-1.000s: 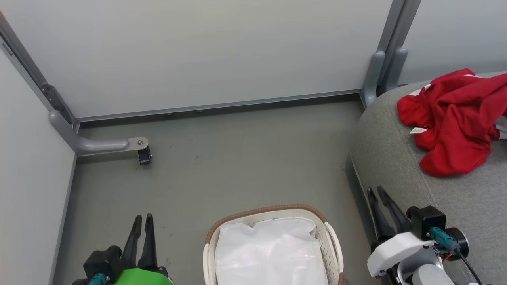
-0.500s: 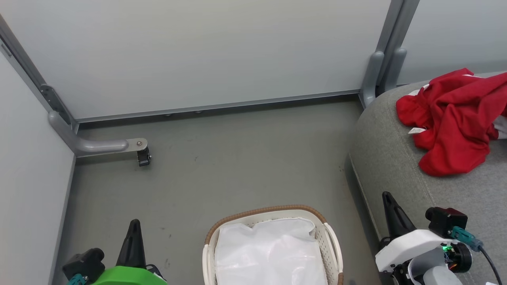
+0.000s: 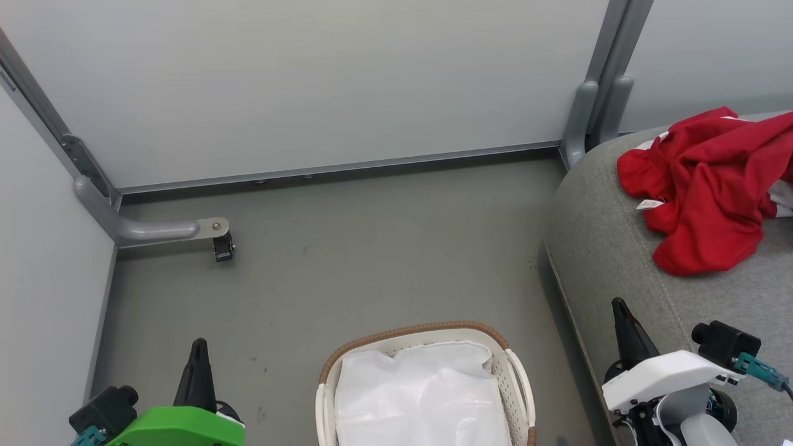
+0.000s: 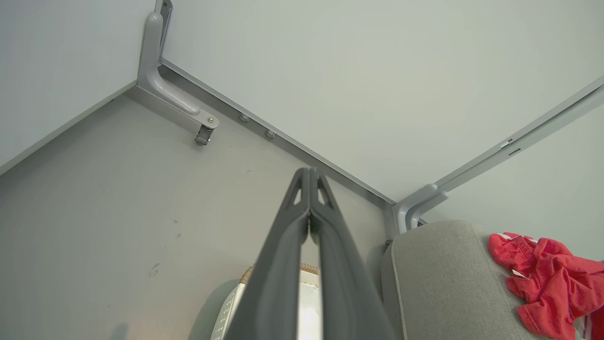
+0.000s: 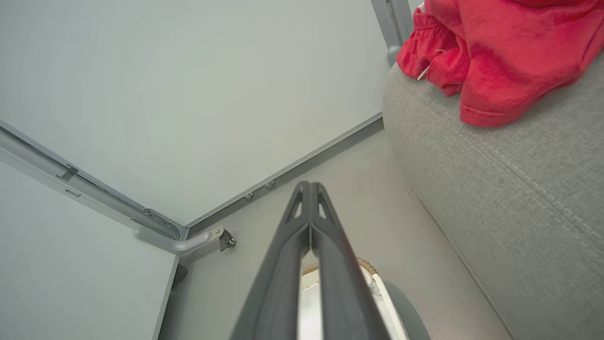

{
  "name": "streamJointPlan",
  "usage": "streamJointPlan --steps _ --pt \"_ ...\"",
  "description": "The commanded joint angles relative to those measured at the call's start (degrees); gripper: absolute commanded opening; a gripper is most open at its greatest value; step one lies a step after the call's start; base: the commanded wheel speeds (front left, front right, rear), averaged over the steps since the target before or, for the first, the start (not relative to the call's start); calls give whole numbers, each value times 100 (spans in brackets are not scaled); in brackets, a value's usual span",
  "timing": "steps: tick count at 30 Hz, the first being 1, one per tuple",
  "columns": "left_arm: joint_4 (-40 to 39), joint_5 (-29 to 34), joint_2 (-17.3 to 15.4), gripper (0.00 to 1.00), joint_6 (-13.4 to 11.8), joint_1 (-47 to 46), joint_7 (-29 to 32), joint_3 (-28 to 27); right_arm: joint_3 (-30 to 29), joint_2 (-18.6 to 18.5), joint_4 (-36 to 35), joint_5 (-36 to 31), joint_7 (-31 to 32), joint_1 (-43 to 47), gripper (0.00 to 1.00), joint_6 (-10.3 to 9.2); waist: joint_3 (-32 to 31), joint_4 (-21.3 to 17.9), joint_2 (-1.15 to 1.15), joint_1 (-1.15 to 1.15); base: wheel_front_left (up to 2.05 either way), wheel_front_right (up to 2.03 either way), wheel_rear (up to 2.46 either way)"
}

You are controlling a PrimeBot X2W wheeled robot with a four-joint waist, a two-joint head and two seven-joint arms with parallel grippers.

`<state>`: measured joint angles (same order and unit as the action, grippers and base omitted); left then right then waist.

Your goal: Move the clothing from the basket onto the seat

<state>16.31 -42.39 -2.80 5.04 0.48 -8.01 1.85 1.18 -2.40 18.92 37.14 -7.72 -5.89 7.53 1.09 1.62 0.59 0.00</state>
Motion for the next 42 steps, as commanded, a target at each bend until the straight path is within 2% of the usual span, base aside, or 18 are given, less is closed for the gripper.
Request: streamJointPlan --steps 1,18,42 --pt "-100 -189 -19 0 33 -185 54 -55 -46 -26 -104 222 54 -69 0 -2 -1 -2 -14 0 0 0 0" --pt "-136 -1382 -23 0 90 -325 400 -249 -229 -36 -209 1531 393 -66 0 -3 -17 -30 -22 0 0 0 0" --pt "-178 -2760 -26 0 159 -476 801 -477 -440 -46 -325 3048 790 -62 0 -4 -40 -70 -33 0 0 0 0"
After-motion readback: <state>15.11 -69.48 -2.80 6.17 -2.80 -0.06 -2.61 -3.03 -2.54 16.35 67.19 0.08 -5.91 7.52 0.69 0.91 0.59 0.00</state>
